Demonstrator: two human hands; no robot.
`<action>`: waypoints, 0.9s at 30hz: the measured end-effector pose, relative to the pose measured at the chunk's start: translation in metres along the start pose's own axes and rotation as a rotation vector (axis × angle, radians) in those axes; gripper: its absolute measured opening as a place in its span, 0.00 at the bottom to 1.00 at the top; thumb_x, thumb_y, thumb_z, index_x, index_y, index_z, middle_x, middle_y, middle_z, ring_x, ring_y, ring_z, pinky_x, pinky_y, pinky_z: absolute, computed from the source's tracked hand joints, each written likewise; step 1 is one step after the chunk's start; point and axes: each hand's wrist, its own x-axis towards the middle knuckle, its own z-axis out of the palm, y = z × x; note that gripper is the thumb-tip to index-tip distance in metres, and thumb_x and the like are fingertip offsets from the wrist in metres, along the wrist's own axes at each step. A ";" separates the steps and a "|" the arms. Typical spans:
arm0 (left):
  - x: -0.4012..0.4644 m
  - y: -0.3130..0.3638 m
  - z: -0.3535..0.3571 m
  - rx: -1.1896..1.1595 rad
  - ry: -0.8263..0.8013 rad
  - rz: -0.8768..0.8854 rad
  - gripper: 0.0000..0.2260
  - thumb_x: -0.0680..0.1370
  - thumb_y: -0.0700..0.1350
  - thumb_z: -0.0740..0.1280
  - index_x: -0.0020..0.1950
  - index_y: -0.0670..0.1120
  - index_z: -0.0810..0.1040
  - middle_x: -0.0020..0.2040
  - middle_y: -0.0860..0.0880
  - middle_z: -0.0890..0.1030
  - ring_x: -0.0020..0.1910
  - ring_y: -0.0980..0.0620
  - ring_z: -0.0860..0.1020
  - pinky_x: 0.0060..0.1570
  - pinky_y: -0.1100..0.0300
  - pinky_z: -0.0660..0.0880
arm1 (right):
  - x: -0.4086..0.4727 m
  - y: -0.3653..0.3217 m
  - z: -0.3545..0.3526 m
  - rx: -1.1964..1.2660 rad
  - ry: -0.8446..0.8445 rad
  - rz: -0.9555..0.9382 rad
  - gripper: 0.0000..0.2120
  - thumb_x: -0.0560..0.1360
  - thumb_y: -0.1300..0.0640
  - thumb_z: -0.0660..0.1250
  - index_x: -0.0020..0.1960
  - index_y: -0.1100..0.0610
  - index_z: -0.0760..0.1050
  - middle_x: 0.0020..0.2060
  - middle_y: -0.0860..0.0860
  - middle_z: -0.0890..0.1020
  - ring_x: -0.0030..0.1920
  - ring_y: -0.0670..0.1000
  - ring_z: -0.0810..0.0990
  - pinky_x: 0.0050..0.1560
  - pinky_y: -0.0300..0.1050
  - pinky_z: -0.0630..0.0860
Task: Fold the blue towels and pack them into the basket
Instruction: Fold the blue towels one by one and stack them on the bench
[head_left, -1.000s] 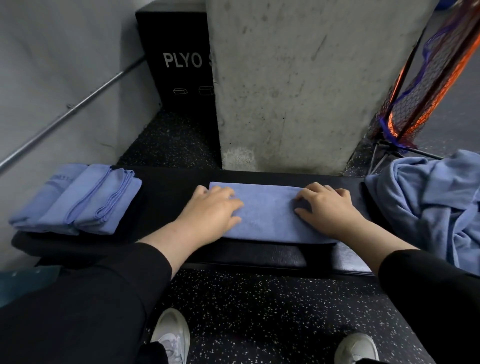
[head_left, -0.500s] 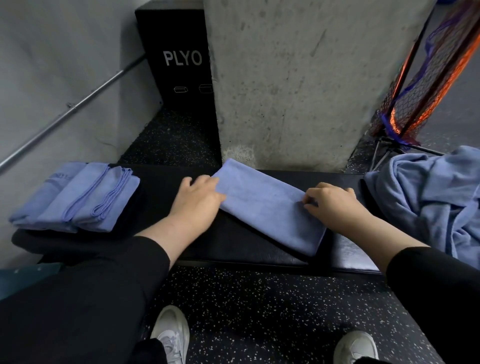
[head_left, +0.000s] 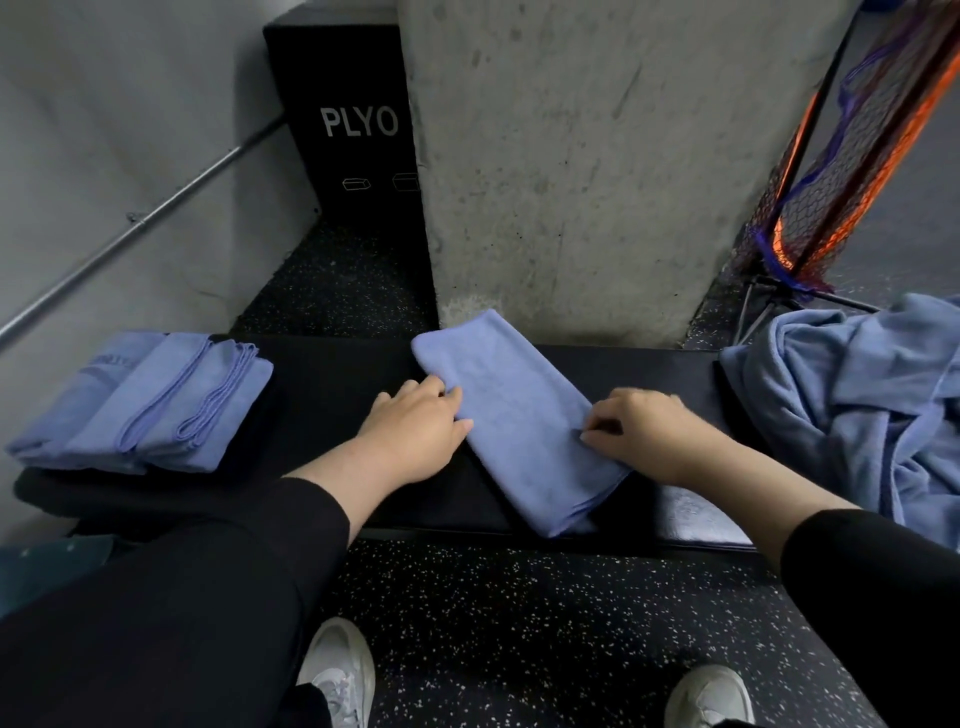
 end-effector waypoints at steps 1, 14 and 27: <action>0.002 -0.002 0.001 -0.011 -0.001 -0.020 0.26 0.84 0.59 0.52 0.79 0.49 0.60 0.75 0.48 0.64 0.71 0.44 0.65 0.65 0.44 0.65 | -0.003 -0.002 0.002 0.028 -0.018 -0.046 0.08 0.77 0.42 0.66 0.52 0.44 0.80 0.47 0.43 0.76 0.53 0.49 0.77 0.59 0.53 0.69; 0.001 -0.006 0.002 0.003 -0.001 0.060 0.30 0.81 0.63 0.59 0.79 0.51 0.62 0.74 0.50 0.65 0.72 0.47 0.64 0.68 0.45 0.64 | -0.022 -0.006 0.033 0.090 0.118 -0.253 0.07 0.75 0.42 0.68 0.51 0.42 0.78 0.50 0.39 0.72 0.50 0.47 0.70 0.53 0.52 0.71; -0.005 -0.014 0.013 -0.089 0.054 0.314 0.27 0.80 0.64 0.60 0.78 0.59 0.63 0.81 0.53 0.55 0.80 0.53 0.51 0.78 0.46 0.49 | -0.038 -0.010 0.039 -0.011 0.085 -0.395 0.23 0.72 0.31 0.61 0.62 0.39 0.75 0.62 0.37 0.72 0.61 0.44 0.70 0.63 0.53 0.65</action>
